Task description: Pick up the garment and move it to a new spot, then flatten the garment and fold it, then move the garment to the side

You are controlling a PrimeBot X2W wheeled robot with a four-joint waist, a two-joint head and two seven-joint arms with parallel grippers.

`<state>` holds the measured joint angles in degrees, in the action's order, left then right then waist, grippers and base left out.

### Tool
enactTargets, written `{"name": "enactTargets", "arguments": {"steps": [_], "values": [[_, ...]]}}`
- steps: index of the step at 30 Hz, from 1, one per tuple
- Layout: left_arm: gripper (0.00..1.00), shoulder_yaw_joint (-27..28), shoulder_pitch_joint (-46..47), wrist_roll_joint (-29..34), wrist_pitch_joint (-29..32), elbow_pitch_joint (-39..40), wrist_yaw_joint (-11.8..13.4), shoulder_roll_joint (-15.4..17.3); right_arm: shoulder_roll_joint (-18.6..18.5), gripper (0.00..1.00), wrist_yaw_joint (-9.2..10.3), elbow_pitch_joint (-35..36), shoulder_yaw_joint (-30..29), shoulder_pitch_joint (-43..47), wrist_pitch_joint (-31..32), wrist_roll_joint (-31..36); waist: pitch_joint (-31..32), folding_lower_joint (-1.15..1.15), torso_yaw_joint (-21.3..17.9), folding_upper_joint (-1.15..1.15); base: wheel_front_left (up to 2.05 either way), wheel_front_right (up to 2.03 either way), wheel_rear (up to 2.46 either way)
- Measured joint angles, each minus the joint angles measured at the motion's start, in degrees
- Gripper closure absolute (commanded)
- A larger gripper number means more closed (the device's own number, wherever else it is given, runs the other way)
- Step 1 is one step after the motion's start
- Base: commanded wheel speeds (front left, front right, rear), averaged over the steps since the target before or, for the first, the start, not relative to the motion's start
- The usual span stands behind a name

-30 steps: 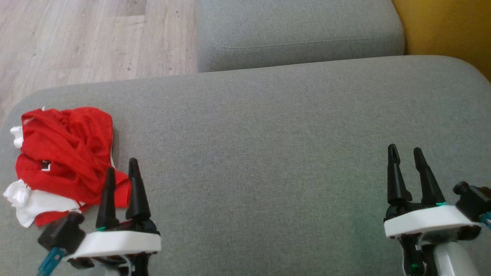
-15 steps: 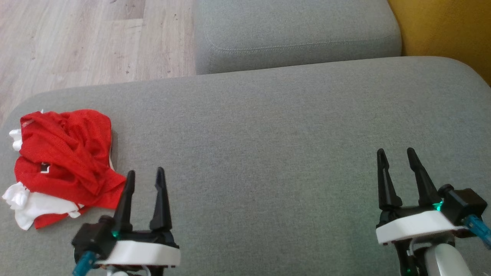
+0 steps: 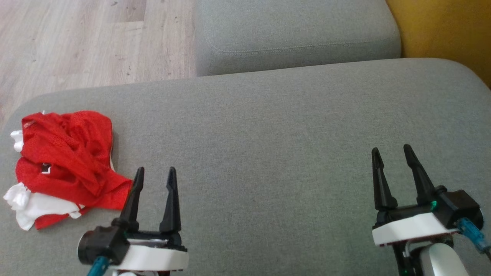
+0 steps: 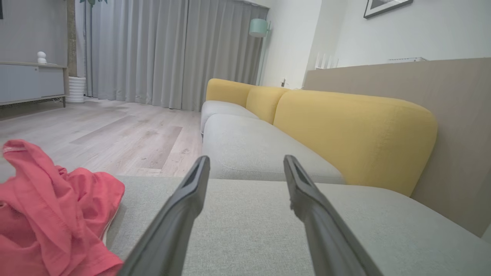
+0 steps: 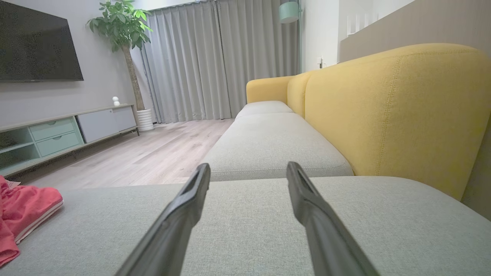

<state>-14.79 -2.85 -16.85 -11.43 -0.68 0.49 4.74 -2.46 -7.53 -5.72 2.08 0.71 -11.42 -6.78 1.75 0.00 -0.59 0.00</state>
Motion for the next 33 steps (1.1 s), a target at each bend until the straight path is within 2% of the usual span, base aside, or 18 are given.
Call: {"name": "enactTargets", "arguments": {"steps": [3, 8, 11, 19, 33], "values": [[0.00, 1.8, -0.4, -1.2, -0.5, 0.0, -1.2, -0.8, 0.0, 0.00, 0.00, 0.0, 0.2, 0.0, -0.5, -1.5, 0.1, 0.00, 0.1, 0.00, 0.00, 0.00, 0.00], [0.00, 4.7, -2.3, -3.4, -1.3, -1.6, -4.7, -1.6, 0.0, 0.00, 0.00, -1.8, 0.3, 0.3, -1.3, -4.4, 0.3, 0.00, 0.0, 0.00, 0.00, 0.00, 0.00], [0.00, 5.2, -2.5, -4.6, -1.8, -2.7, -5.6, -1.6, 0.0, 0.00, 0.00, -3.3, 0.3, 1.5, -1.8, -5.3, 0.6, 0.00, 0.0, 0.00, 0.00, 0.00, 0.00], [0.00, 3.5, -2.6, -2.5, -3.0, -4.4, -6.4, -1.7, 0.0, 0.00, 0.00, -6.4, 0.1, 2.5, -2.9, -2.2, 1.0, 0.00, -0.4, 0.00, 0.00, 0.00, 0.00], [0.00, 3.5, -2.7, -2.5, -3.0, -5.8, -6.5, -1.7, 0.0, 0.00, 0.00, -7.1, -0.5, 2.4, -2.9, -2.3, 1.0, 0.00, -0.4, 0.00, 0.00, 0.00, 0.00]]}}
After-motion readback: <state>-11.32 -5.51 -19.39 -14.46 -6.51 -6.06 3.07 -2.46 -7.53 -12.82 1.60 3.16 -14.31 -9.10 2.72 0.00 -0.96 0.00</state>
